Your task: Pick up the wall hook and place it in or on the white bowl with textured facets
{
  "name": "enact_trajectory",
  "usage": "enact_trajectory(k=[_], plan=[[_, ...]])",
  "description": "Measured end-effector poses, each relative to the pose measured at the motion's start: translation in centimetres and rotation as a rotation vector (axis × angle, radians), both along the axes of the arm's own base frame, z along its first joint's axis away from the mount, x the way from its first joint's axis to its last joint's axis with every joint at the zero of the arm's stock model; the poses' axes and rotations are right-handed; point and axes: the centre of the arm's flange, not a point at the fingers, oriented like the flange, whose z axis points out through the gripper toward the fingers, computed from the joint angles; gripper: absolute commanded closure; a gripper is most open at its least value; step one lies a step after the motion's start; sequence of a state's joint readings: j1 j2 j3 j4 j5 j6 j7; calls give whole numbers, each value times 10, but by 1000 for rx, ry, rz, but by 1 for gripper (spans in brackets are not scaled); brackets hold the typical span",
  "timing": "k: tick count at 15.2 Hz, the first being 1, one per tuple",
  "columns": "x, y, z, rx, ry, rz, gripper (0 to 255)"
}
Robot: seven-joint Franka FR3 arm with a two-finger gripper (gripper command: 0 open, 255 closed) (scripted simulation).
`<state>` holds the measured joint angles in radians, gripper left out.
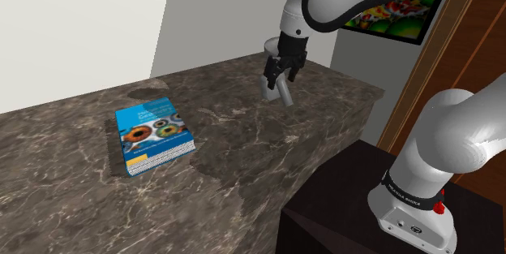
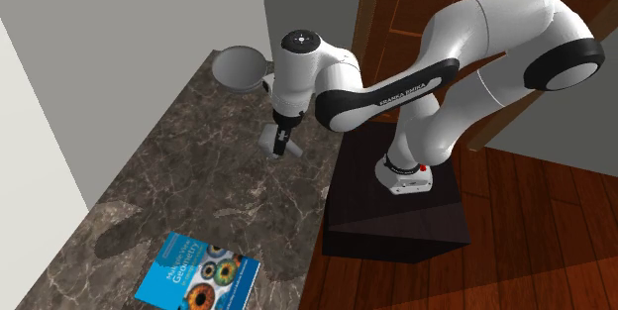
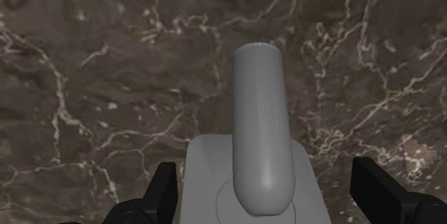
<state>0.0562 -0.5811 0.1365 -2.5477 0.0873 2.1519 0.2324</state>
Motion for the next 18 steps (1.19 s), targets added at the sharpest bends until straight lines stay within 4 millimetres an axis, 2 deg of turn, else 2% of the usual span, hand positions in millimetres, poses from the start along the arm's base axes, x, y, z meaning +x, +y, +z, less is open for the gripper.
enact_trajectory(k=[4,5,15,18], plan=[[0,0,-1,0,0,0,0],[0,0,-1,0,0,0,255],[0,0,-1,0,-1,0,255],[2,0,10,0,0,0,255]])
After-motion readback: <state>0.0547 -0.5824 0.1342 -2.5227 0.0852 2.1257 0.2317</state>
